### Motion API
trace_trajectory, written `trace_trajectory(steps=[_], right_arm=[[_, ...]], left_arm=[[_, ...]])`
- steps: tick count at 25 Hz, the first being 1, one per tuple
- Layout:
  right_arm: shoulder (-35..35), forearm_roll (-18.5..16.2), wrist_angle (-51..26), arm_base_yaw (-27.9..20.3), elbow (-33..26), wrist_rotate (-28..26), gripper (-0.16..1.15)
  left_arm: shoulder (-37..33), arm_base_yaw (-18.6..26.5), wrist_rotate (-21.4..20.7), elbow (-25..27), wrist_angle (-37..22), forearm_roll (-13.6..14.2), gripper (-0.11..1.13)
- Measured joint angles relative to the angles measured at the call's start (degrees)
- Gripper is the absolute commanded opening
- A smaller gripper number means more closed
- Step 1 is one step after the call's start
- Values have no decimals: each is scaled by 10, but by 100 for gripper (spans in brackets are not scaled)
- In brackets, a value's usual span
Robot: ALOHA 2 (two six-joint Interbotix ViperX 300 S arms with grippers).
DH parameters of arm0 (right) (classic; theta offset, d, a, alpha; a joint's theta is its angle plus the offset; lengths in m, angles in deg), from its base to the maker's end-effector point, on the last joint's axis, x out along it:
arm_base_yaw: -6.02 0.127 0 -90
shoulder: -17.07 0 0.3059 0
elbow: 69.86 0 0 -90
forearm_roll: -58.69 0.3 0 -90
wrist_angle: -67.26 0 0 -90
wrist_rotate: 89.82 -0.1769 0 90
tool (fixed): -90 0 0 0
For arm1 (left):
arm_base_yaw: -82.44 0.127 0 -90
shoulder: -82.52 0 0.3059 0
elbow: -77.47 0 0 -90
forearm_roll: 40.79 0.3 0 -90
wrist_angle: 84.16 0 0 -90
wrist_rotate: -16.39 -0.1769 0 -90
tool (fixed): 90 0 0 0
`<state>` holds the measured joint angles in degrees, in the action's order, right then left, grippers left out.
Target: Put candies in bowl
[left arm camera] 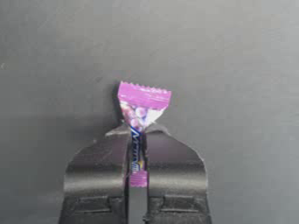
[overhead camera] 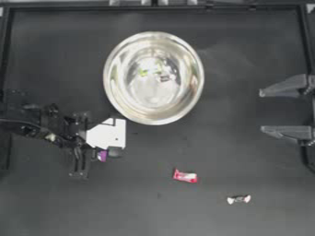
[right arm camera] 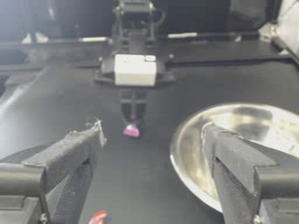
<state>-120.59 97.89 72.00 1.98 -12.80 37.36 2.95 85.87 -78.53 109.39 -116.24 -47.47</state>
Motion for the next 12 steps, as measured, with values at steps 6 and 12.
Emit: trace_trajectory(steps=[6, 12], right_arm=[[-1, 0, 0, 0, -1, 0, 98], [0, 0, 0, 0, 0, 0, 98]], left_arm=[[-67, 3, -1, -17, -12, 30, 29], [-140, 30, -7, -47, 0, 78, 29]])
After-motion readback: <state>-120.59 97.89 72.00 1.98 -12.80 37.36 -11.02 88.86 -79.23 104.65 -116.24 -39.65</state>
